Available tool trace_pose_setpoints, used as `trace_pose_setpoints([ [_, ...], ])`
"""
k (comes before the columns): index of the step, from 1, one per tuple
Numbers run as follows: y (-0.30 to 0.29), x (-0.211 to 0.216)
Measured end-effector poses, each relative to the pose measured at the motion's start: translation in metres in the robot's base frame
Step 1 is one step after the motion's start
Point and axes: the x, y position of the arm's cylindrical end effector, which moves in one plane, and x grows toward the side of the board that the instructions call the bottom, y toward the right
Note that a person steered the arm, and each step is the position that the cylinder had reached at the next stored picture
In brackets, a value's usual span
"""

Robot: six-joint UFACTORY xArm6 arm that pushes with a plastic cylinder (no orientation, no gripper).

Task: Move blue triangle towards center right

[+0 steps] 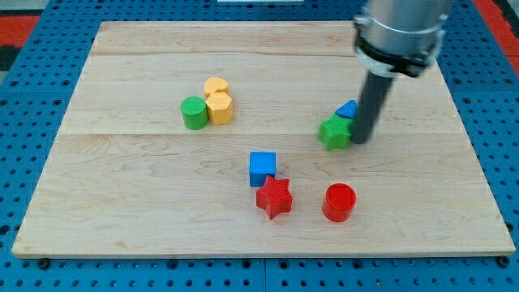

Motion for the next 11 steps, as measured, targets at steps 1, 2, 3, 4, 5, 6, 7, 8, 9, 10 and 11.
trace_pose_setpoints([
  [1,-0.107,-0.018],
  [2,-0.156,-0.045],
  [3,-0.083,-0.059],
  [4,-0.046,-0.075],
  [5,-0.005,-0.042],
  [6,0.03,-0.021],
  [7,0.07,-0.026],
  [8,0.086,-0.03],
  [9,0.093,-0.041],
  [10,0.106,-0.056],
  [11,0.144,-0.024],
])
